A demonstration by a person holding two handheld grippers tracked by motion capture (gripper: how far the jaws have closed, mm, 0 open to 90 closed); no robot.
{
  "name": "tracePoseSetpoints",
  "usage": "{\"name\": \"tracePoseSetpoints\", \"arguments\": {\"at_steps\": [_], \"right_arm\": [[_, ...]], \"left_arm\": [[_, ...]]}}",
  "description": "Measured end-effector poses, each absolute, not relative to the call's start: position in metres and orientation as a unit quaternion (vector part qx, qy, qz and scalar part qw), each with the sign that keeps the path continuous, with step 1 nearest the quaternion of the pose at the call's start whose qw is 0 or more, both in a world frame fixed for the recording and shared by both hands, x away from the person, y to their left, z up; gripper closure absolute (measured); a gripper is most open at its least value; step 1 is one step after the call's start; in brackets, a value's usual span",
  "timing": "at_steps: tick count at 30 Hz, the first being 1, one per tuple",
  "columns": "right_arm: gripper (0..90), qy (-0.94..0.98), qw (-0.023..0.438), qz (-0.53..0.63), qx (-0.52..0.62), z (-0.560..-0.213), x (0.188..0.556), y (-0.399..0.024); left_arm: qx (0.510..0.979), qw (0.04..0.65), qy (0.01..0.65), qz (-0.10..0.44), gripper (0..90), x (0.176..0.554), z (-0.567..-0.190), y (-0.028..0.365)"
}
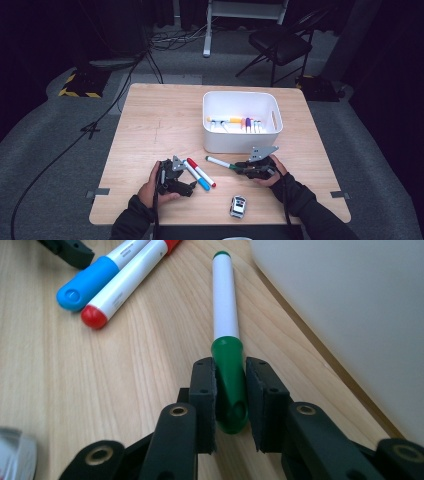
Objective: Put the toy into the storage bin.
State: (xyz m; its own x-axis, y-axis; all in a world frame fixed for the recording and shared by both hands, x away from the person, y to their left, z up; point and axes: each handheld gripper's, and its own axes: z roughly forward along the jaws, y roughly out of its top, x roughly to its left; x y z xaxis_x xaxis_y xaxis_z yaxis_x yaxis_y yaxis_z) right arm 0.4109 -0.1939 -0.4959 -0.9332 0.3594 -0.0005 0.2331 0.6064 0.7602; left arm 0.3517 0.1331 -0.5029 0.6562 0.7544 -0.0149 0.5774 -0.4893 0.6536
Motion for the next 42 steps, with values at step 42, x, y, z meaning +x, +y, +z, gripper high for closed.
{"name": "tracePoseSetpoints", "arguments": {"at_steps": [42], "right_arm": [[75.1,0.843,0.158,0.506,0.091,-0.363,0.393,-0.282]], "left_arm": [[0.852,0.321,0.391,0.136,0.5,0.352,-0.503,0.133]]}}
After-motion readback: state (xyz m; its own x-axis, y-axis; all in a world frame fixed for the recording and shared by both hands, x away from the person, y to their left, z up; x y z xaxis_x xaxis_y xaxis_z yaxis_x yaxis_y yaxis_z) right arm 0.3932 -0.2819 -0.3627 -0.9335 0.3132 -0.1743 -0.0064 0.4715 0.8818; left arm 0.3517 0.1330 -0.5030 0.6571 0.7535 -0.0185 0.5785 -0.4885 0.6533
